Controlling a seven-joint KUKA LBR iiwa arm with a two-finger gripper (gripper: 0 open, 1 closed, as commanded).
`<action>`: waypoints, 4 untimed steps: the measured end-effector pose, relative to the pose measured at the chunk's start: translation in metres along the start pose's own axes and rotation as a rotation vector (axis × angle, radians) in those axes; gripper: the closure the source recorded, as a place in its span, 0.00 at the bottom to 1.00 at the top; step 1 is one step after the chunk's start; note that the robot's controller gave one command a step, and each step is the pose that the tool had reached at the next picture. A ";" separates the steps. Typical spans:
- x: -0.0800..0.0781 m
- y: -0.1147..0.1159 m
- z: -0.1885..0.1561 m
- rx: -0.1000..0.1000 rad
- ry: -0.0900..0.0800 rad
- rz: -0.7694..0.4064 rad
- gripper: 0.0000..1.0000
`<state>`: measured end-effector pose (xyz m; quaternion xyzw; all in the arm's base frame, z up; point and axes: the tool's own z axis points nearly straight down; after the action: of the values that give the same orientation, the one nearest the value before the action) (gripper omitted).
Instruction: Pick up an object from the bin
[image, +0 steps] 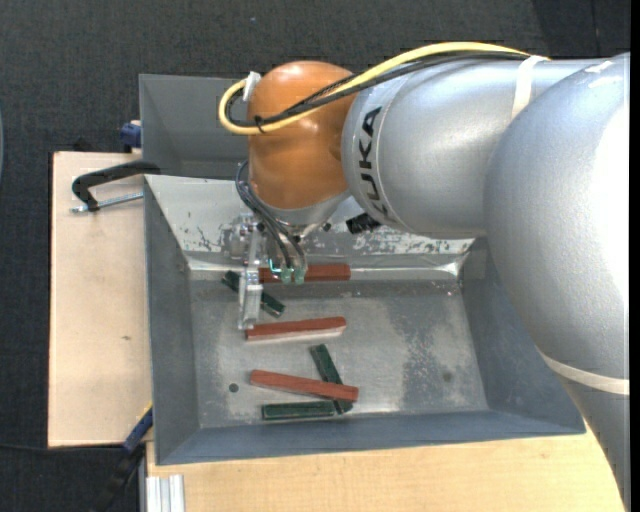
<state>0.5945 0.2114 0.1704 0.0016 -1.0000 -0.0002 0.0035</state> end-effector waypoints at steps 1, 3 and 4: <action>-0.002 -0.001 -0.005 -0.002 -0.008 0.002 0.00; 0.010 -0.042 0.073 0.001 -0.003 0.039 0.00; 0.008 -0.081 0.091 -0.001 -0.007 -0.110 1.00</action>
Offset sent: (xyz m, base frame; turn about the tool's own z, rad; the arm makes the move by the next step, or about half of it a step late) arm 0.0052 -0.0645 -0.1004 -0.0893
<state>0.5863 0.1305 0.0795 0.0564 -0.9984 -0.0007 0.0000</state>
